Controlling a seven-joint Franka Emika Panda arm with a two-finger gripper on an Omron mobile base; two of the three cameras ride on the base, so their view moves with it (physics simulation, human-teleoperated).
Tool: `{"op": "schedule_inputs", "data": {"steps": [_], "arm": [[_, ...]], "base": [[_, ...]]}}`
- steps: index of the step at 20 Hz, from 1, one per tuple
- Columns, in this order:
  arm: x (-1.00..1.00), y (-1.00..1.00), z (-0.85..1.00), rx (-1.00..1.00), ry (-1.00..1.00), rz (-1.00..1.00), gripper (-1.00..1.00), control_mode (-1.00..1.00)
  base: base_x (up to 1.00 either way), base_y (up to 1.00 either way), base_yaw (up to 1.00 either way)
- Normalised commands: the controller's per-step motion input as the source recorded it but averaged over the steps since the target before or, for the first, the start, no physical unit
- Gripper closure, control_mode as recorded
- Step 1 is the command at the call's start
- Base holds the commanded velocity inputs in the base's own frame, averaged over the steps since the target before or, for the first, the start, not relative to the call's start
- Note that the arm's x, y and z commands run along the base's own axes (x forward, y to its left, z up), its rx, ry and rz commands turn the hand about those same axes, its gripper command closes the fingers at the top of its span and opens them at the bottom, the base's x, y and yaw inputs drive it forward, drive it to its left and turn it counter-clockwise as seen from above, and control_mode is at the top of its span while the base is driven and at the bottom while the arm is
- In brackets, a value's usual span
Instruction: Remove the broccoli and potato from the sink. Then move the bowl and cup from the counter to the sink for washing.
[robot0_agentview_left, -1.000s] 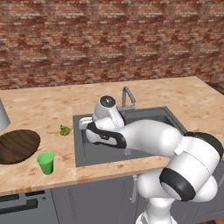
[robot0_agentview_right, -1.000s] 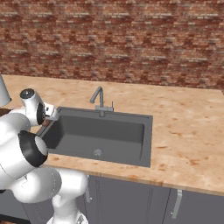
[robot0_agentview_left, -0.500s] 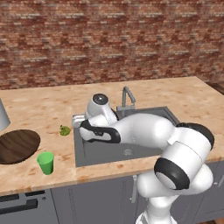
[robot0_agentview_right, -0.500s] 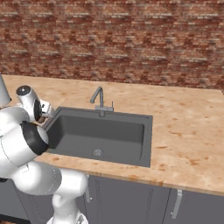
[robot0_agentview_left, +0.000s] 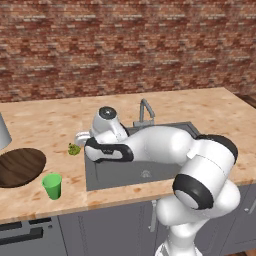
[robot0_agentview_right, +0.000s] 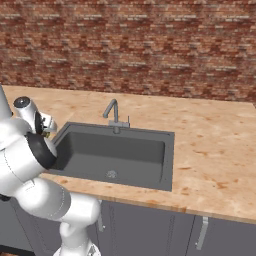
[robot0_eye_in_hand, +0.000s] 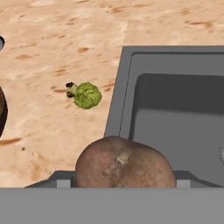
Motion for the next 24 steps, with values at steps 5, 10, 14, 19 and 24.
{"op": "schedule_inputs", "data": {"steps": [5, 10, 14, 19, 24], "arm": [[-0.01, 0.27, 0.0, 0.05, 0.0, 0.01, 1.0, -1.0], [-0.07, 0.22, 0.0, 0.08, 0.0, 0.03, 1.0, -1.0], [-0.08, 0.17, -0.04, 0.08, 0.0, 0.0, 1.0, -1.0], [-0.11, 0.11, -0.06, 0.04, 0.04, 0.0, 1.0, -1.0], [-0.18, 0.04, -0.08, 0.03, 0.07, 0.0, 1.0, -1.0]], "base": [[0.0, 0.0, 0.0], [0.0, 0.0, 0.0], [0.0, 0.0, 0.0], [0.0, 0.0, 0.0], [0.0, 0.0, 0.0]]}}
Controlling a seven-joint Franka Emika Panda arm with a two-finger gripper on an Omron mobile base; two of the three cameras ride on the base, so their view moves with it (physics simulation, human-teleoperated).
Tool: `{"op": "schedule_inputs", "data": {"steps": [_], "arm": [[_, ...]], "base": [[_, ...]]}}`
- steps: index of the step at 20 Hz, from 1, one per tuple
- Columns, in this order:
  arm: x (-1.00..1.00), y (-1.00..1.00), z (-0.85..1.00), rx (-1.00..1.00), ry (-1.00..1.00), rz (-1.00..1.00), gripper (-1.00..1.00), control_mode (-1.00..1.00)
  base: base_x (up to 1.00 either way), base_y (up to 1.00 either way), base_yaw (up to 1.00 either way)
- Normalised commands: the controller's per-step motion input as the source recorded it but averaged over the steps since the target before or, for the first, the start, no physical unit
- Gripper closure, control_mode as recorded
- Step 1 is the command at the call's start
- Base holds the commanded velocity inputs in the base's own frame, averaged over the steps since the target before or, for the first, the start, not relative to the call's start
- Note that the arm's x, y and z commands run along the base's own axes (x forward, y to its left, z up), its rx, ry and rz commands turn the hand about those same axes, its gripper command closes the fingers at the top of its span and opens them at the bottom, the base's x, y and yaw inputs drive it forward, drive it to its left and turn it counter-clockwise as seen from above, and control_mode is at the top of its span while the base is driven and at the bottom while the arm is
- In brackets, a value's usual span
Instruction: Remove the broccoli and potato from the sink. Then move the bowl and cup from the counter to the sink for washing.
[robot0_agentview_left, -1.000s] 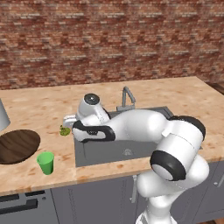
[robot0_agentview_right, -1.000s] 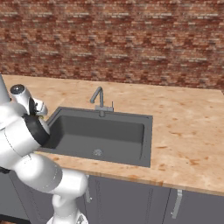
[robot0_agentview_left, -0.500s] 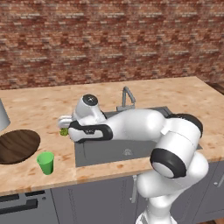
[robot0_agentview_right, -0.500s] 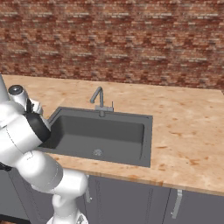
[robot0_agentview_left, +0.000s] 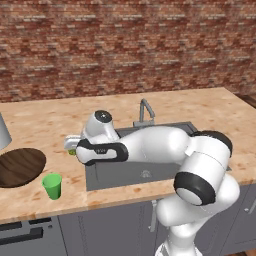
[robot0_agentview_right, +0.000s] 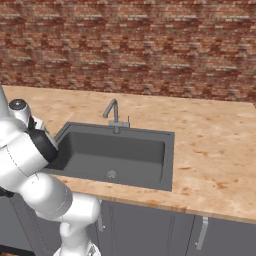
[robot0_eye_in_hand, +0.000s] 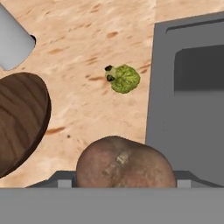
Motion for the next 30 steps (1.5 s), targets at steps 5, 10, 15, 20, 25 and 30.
{"op": "schedule_inputs", "data": {"steps": [5, 10, 15, 20, 25, 30], "arm": [[-0.17, 0.06, -0.12, 0.01, 0.01, 0.0, 1.0, -1.0], [-0.08, 0.07, -0.15, 0.01, 0.01, 0.0, 1.0, -1.0], [0.0, 0.09, -0.19, 0.0, 0.0, 0.0, 1.0, -1.0], [0.0, 0.09, -0.19, 0.0, 0.0, 0.0, 1.0, -1.0], [0.0, 0.09, -0.13, 0.0, 0.0, 0.0, 1.0, -1.0], [0.0, 0.11, -0.17, 0.0, 0.0, 0.0, 1.0, -1.0]], "base": [[0.0, 0.0, 0.0], [0.0, 0.0, 0.0], [0.0, 0.0, 0.0], [0.0, 0.0, 0.0], [0.0, 0.0, 0.0], [0.0, 0.0, 0.0]]}}
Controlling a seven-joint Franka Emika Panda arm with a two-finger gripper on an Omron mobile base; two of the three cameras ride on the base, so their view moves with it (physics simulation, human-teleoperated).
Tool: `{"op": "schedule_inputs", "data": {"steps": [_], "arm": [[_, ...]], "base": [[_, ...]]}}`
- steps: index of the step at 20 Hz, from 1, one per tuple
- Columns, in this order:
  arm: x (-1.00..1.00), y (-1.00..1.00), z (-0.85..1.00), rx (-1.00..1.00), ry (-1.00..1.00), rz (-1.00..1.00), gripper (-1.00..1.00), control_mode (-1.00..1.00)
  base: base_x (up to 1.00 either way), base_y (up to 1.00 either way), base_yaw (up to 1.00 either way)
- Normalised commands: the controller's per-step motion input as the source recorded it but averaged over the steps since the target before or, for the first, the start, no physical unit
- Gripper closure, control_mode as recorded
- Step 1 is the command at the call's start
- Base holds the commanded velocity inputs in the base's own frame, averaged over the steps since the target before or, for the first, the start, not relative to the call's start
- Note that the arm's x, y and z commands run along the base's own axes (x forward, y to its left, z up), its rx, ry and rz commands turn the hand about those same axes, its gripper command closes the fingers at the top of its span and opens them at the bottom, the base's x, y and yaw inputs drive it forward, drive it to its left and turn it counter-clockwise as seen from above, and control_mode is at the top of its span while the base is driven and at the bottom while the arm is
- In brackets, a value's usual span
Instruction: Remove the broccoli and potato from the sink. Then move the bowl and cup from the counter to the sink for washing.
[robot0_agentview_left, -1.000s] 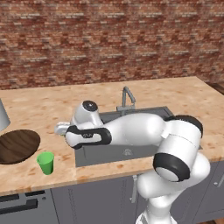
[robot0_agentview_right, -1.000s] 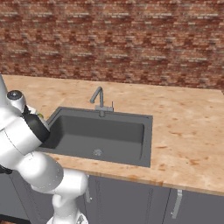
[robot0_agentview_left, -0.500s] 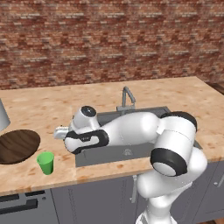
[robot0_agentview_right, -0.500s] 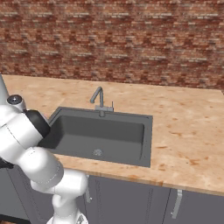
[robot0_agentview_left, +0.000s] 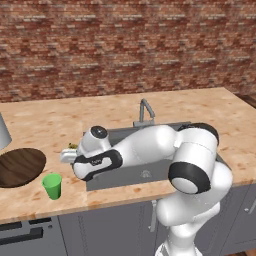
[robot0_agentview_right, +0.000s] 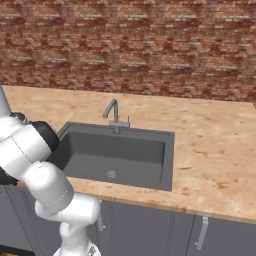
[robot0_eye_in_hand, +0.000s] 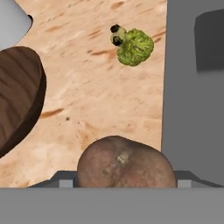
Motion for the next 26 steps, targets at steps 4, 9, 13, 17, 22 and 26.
{"op": "schedule_inputs", "data": {"steps": [4, 9, 13, 17, 22, 26], "arm": [[0.0, 0.06, -0.1, 0.0, 0.0, 0.0, 1.0, -1.0], [0.06, 0.08, -0.07, 0.0, 0.0, 0.0, 1.0, -1.0], [0.06, 0.05, -0.09, 0.0, 0.0, 0.0, 1.0, -1.0], [0.07, 0.04, -0.08, 0.0, 0.03, 0.0, 1.0, -1.0], [0.08, 0.05, -0.1, 0.0, 0.06, 0.0, 1.0, -1.0], [0.08, 0.04, -0.09, 0.0, 0.08, 0.0, 1.0, -1.0]], "base": [[0.0, 0.0, 0.0], [0.0, 0.0, 0.0], [0.0, 0.0, 0.0], [0.0, 0.0, 0.0], [0.0, 0.0, 0.0], [0.0, 0.0, 0.0]]}}
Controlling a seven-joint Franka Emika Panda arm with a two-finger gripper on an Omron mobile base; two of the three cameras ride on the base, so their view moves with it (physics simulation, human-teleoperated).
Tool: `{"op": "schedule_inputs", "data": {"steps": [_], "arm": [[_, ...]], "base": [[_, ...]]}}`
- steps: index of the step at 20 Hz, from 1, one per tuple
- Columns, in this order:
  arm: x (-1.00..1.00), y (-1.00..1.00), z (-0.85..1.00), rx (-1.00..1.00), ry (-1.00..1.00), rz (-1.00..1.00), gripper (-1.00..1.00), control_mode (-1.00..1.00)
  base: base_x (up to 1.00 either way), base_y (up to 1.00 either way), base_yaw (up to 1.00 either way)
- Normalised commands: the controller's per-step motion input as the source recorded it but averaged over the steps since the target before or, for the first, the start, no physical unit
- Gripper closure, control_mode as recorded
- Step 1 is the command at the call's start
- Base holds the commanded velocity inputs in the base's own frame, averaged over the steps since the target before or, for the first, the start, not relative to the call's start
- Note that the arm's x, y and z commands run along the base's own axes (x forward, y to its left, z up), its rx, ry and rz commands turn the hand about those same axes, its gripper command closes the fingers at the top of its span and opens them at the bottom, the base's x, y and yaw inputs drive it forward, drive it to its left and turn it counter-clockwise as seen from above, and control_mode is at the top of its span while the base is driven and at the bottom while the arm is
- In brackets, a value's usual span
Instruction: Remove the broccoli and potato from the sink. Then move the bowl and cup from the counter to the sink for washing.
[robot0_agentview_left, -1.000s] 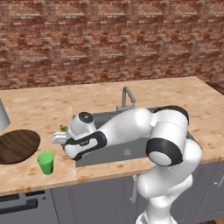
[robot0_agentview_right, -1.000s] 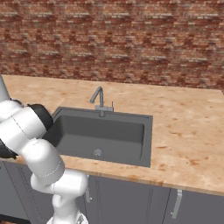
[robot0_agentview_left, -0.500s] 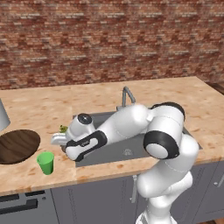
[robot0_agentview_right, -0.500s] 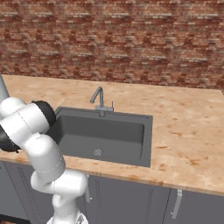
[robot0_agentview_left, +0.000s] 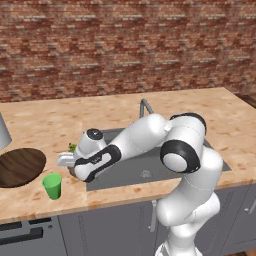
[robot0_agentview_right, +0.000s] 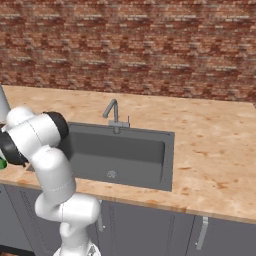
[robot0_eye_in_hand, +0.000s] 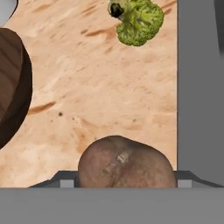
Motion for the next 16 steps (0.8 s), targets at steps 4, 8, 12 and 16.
{"op": "schedule_inputs", "data": {"steps": [4, 8, 12, 16], "arm": [[0.06, 0.01, -0.08, 0.0, 0.05, 0.0, 1.0, -1.0], [0.08, 0.02, -0.09, 0.0, 0.04, 0.0, 1.0, -1.0], [0.08, 0.04, -0.07, 0.0, 0.03, 0.0, 1.0, -1.0], [0.1, 0.1, -0.08, 0.0, 0.02, 0.0, 1.0, -1.0]], "base": [[0.0, 0.0, 0.0], [0.0, 0.0, 0.0], [0.0, 0.0, 0.0], [0.0, 0.0, 0.0]]}}
